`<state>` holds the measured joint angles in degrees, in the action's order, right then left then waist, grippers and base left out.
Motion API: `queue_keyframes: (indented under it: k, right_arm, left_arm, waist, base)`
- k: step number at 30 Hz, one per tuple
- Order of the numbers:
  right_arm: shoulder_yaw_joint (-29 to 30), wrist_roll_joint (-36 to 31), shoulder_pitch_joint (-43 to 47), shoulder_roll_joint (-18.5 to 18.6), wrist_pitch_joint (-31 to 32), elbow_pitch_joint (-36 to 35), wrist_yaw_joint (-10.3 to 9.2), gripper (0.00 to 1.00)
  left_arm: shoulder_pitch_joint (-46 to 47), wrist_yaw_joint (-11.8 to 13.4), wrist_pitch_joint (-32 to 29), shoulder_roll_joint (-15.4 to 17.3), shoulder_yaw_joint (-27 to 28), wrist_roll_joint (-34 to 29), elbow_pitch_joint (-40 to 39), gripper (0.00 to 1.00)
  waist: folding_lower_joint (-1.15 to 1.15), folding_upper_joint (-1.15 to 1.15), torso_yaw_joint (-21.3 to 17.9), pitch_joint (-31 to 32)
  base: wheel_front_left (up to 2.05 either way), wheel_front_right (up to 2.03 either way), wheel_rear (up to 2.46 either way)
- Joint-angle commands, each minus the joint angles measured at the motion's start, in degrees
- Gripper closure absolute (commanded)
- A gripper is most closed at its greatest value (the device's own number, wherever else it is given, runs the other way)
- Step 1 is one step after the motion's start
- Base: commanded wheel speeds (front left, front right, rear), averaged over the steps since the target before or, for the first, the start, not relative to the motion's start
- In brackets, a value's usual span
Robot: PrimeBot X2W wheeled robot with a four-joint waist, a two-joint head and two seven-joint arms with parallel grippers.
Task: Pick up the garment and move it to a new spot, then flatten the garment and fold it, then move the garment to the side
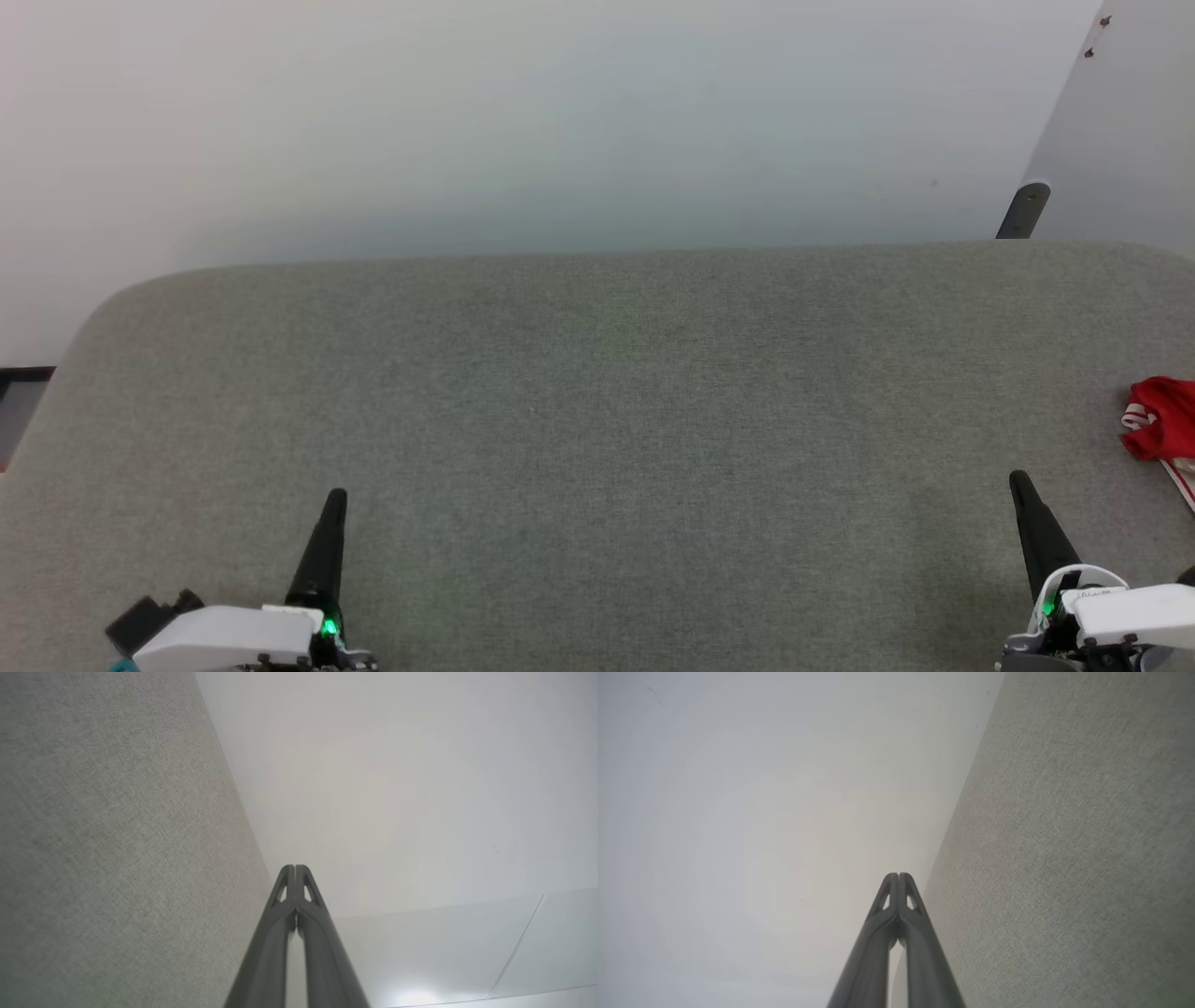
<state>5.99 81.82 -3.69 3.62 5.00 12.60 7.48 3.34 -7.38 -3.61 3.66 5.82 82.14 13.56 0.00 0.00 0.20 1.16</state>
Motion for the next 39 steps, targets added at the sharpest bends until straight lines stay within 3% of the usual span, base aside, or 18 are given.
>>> queue_keyframes:
  k: [1, 26, 39]
  right_arm:
    - [0.21, 1.23, -1.04, -0.06, 0.22, -0.04, 0.03, 1.0]
    - [0.59, 10.4, -2.97, -0.87, 1.59, 1.47, 0.02, 1.0]
    - [0.57, 10.67, -2.7, -0.88, 1.59, 1.5, 0.02, 1.0]
  left_arm:
    - [1.1, -0.16, -0.31, -0.07, 0.23, 1.16, -0.12, 1.0]
    - [3.16, -0.2, -3.04, -0.87, 0.83, 10.15, 0.54, 1.0]
    - [3.25, -0.2, -3.11, -0.85, 0.82, 10.33, 0.55, 1.0]
  waist:
    - [0.0, 0.0, -0.01, -0.08]
    - [0.0, 0.0, -0.19, -1.27]
    - [0.0, 0.0, -0.2, -1.34]
  base:
    - [0.0, 0.0, 0.0]
    - [0.0, 0.0, 0.0]
    - [0.0, 0.0, 0.0]
